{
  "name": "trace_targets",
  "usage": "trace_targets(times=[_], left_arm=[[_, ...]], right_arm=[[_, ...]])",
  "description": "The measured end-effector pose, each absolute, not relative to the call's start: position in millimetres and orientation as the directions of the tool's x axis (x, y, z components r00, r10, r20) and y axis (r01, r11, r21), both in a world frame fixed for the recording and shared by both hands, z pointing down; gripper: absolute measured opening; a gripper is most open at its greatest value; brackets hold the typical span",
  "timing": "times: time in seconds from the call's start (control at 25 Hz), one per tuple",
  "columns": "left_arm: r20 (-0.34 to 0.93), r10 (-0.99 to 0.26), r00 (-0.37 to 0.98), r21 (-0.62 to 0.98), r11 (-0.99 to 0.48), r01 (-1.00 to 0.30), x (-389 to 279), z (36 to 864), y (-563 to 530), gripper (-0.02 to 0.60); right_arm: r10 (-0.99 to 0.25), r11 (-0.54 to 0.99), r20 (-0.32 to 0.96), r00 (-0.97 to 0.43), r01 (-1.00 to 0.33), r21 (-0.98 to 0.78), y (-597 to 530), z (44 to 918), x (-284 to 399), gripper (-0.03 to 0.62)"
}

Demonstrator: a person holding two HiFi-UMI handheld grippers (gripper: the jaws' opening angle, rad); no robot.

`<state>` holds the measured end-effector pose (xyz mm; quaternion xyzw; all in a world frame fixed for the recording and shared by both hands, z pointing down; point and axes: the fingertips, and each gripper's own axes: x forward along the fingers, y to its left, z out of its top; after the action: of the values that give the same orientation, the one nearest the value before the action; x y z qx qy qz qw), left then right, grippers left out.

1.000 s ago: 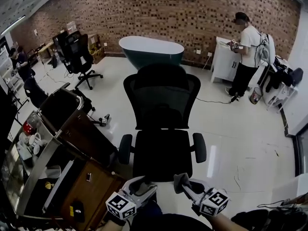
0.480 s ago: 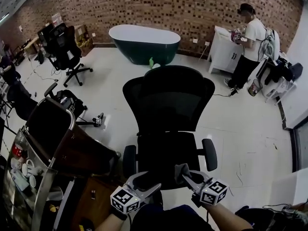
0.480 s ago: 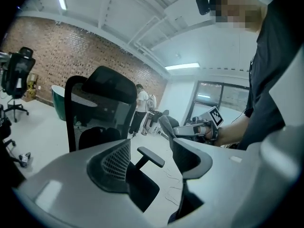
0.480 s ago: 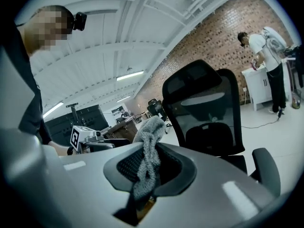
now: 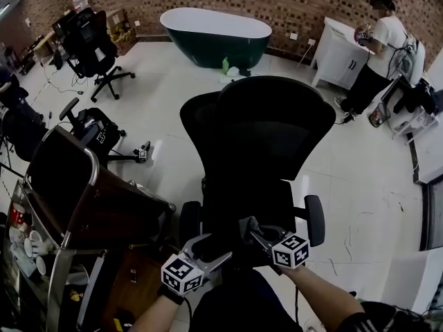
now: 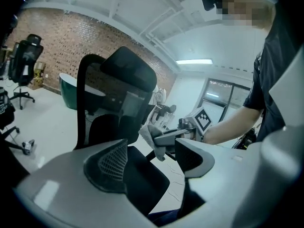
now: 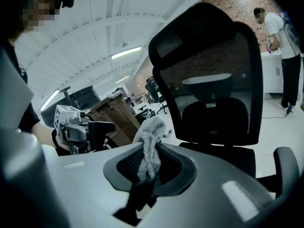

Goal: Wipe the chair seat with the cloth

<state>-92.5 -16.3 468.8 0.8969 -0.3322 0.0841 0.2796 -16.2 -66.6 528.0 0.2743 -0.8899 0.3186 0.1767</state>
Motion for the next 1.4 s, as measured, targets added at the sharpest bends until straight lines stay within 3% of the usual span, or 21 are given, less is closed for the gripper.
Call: trace_targets(times=[0.24, 0.44, 1.04, 1.24, 1.4], left_arm=[[0.385, -0.544, 0.745, 0.469, -0.58, -0.666, -101.1, 528.1, -54.8, 0.347], [0.388, -0.582, 0.715, 0.478, -0.536, -0.696, -110.7, 568.1, -85.1, 0.35], [0.393, -0.609, 0.689, 0.516, -0.474, -0.714, -111.8, 634.1, -105.9, 0.35], [0.404, -0.598, 0.692, 0.524, -0.469, -0.711, -106.9, 644.9, -112.8, 0.35], [0.403, -0.583, 0.706, 0.535, -0.475, -0.698, -91.8, 642.6, -117.3, 0.35]], right_arm=[[-0.273, 0.635, 0.583, -0.765, -0.599, -0.489, -129.1, 628.9, -49.9, 0.049], [-0.196, 0.703, 0.697, -0.69, -0.595, -0.39, -174.3, 716.4, -81.8, 0.049], [-0.069, 0.942, 0.841, -0.537, -0.312, -0.122, -207.4, 881.5, -180.2, 0.049], [-0.077, 0.968, 0.833, -0.547, -0.241, -0.069, -207.2, 893.7, -178.0, 0.049], [-0.115, 0.971, 0.876, -0.468, -0.238, 0.0, -216.1, 906.2, -125.9, 0.049]])
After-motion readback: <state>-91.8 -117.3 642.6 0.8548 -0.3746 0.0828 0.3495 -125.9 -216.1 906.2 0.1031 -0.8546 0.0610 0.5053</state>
